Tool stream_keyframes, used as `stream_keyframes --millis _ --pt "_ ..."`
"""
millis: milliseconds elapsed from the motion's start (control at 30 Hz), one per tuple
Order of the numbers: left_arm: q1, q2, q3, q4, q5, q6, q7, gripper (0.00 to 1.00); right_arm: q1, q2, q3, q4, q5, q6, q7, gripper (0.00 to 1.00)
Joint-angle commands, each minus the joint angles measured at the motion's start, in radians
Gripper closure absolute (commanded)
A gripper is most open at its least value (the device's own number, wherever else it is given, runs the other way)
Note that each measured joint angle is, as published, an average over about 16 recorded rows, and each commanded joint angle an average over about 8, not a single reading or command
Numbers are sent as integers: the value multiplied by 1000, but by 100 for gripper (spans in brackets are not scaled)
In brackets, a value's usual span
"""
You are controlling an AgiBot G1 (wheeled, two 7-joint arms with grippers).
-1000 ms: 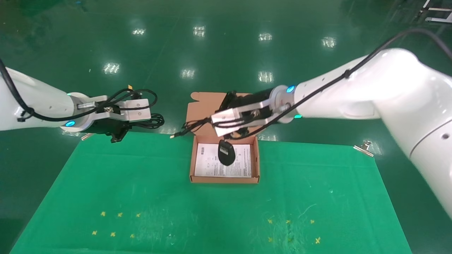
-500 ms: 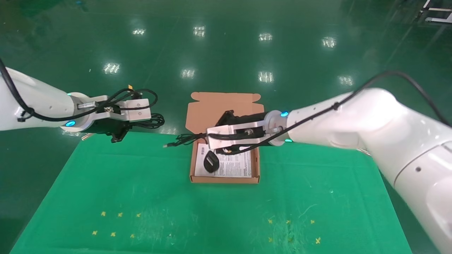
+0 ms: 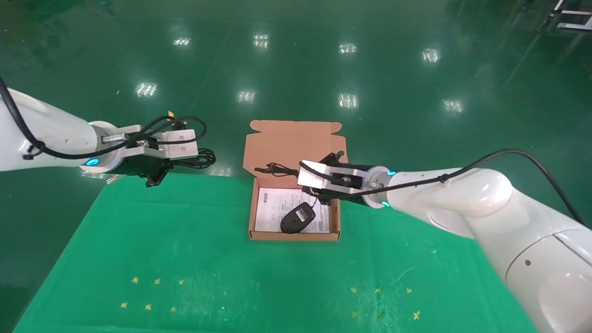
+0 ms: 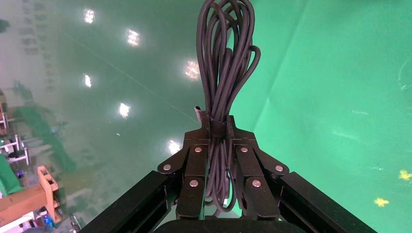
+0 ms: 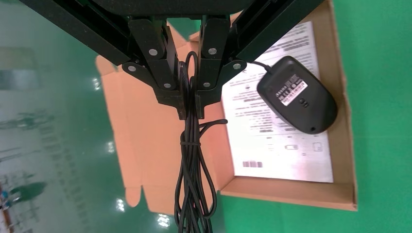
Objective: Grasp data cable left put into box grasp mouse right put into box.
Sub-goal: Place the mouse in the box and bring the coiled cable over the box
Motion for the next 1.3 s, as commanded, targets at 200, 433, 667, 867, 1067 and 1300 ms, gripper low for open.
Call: stream_keyframes --millis 200,433,667,867,1067,1300 --pt "0 0 0 0 0 0 0 100 -25 0 -29 1 37 25 38 83" --pt "0 0 0 -1 0 0 0 100 -35 7 -46 6 58 31 55 1" --pt "11 13 1 1 -9 -12 5 100 -44 34 -55 43 63 40 66 0" --pt "36 44 9 32 -30 -40 31 100 -48 60 -58 72 61 47 75 0" --pt "70 89 16 81 -51 -94 63 100 -51 109 -58 117 57 58 80 0" --pt "110 165 18 184 -88 -204 124 100 -46 210 -70 218 34 80 108 0"
